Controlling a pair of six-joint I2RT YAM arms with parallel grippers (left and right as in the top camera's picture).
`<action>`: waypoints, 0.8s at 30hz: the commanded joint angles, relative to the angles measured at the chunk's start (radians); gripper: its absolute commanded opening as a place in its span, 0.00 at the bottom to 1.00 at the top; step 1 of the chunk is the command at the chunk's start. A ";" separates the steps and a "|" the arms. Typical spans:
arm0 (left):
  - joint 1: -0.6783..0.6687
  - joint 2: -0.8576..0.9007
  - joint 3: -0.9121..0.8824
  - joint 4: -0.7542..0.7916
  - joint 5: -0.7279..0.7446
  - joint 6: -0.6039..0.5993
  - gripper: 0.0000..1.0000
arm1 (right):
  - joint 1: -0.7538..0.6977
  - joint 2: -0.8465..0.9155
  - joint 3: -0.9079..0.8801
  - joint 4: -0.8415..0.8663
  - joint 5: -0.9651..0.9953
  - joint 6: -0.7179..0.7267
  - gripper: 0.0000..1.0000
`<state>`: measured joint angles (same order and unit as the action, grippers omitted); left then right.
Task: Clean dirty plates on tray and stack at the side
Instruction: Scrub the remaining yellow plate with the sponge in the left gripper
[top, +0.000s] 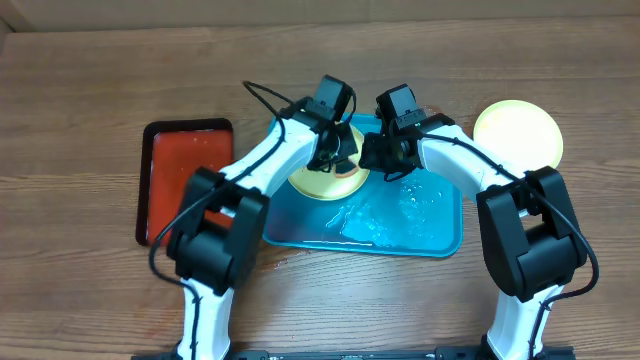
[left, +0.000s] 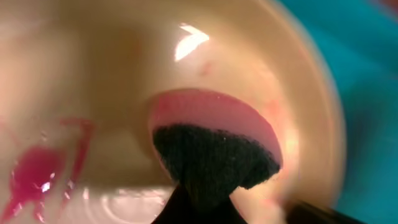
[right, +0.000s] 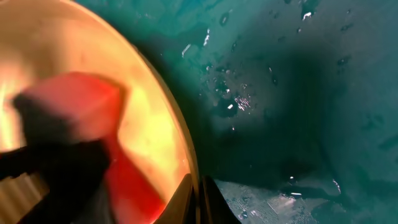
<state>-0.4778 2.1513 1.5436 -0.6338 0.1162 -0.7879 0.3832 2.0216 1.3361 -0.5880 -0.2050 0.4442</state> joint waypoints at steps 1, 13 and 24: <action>0.021 0.049 0.013 -0.027 -0.047 -0.021 0.04 | 0.002 0.004 0.010 0.005 -0.005 -0.003 0.04; 0.137 0.046 0.121 -0.264 -0.193 0.054 0.04 | 0.002 0.004 0.010 0.005 0.026 -0.002 0.04; 0.115 0.050 0.223 -0.250 0.077 0.163 0.04 | 0.002 0.004 0.010 0.016 0.025 -0.002 0.04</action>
<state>-0.3393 2.1857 1.7542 -0.8906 0.0757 -0.6682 0.3859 2.0300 1.3350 -0.5770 -0.1993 0.4442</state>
